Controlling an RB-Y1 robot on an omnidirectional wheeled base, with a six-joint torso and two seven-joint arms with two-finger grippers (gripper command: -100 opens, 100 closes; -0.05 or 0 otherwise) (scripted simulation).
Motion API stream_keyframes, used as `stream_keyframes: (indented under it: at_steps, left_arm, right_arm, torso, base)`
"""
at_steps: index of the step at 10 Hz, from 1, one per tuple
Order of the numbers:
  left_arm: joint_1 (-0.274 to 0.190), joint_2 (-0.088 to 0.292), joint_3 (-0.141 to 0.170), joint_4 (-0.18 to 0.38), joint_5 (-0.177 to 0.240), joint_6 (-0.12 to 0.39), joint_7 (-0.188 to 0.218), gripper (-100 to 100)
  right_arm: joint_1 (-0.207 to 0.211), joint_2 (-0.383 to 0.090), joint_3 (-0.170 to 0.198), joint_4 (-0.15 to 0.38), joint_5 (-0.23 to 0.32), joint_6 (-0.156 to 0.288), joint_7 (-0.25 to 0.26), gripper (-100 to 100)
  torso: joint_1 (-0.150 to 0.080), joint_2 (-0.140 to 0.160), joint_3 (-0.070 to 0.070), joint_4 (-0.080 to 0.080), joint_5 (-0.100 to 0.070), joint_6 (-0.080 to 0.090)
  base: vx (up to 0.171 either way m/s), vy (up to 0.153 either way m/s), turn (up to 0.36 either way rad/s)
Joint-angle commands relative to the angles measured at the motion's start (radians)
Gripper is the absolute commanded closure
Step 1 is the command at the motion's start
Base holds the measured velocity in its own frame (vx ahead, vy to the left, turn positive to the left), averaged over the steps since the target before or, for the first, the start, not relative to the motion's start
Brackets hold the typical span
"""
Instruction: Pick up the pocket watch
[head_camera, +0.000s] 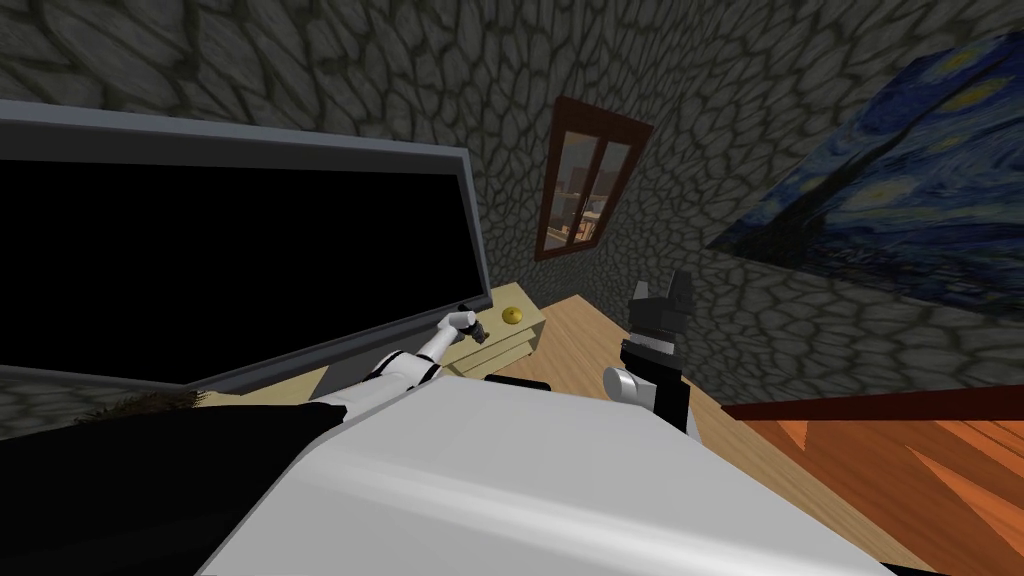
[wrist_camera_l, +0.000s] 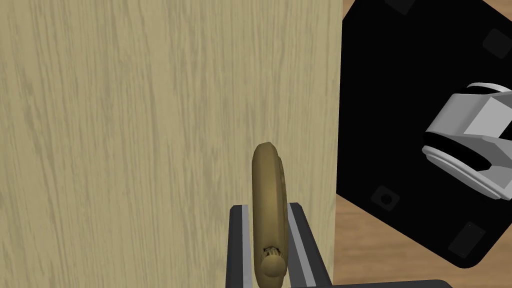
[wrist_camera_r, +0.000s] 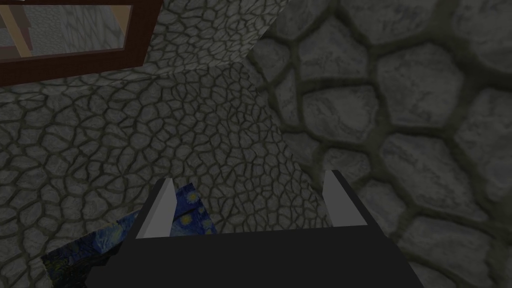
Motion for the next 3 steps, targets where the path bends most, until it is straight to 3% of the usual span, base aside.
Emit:
stream_keyframes:
  at_steps: [1,2,3]
  left_arm:
    - [-0.011,0.015,-0.004,-0.024,0.009,0.033,0.014,100]
    - [-0.006,0.009,-0.003,-0.017,0.004,0.019,0.010,100]
    - [-0.007,0.010,-0.003,-0.020,0.005,0.023,0.012,0]
  right_arm:
    - [0.000,0.000,0.000,0.000,0.000,0.000,0.000,0]
    - [0.000,0.000,0.000,0.000,0.000,0.000,0.000,0]
    - [0.000,0.000,0.000,0.000,0.000,0.000,0.000,0]
  torso:
    - [0.000,0.000,0.000,0.000,0.000,0.000]
    - [0.000,0.001,0.000,0.000,0.000,0.000]
    - [0.000,0.001,0.000,-0.001,0.000,0.000]
  base:
    - [-0.005,0.003,-0.012]
    - [0.000,0.000,0.000]
    - [0.000,0.000,0.000]
